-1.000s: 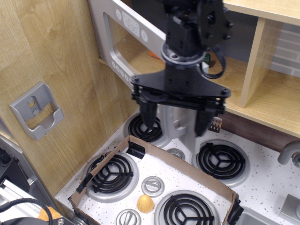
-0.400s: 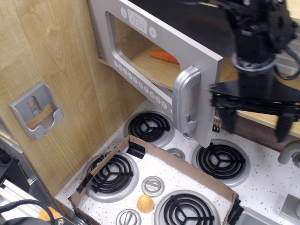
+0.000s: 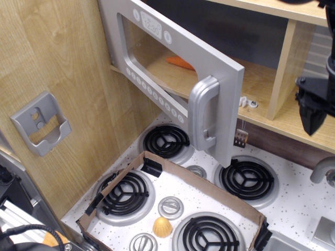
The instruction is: Open microwave
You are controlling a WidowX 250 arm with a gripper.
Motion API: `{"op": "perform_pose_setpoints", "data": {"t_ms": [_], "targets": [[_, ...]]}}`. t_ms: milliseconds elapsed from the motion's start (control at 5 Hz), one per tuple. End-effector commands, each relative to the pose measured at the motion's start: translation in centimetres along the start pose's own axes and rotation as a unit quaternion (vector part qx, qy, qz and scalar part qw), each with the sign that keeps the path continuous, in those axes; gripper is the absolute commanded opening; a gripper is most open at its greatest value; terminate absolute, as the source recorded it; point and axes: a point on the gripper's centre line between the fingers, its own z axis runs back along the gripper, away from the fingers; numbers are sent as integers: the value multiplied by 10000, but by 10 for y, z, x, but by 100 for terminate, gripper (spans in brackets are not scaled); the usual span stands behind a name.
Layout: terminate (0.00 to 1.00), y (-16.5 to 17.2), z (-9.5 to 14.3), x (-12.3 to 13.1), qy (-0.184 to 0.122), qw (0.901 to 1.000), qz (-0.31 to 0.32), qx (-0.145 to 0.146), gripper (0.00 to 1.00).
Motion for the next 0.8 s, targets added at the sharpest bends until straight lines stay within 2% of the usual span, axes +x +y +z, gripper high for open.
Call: {"op": "perform_pose_setpoints", "data": {"t_ms": [0,400,600], "targets": [[0,60,10,-17,180,9967,526,593,100],[0,102,18,-50,854,9818,1553,690,100],[0,118,17,-69,915,9788,1623,851,100]]}}
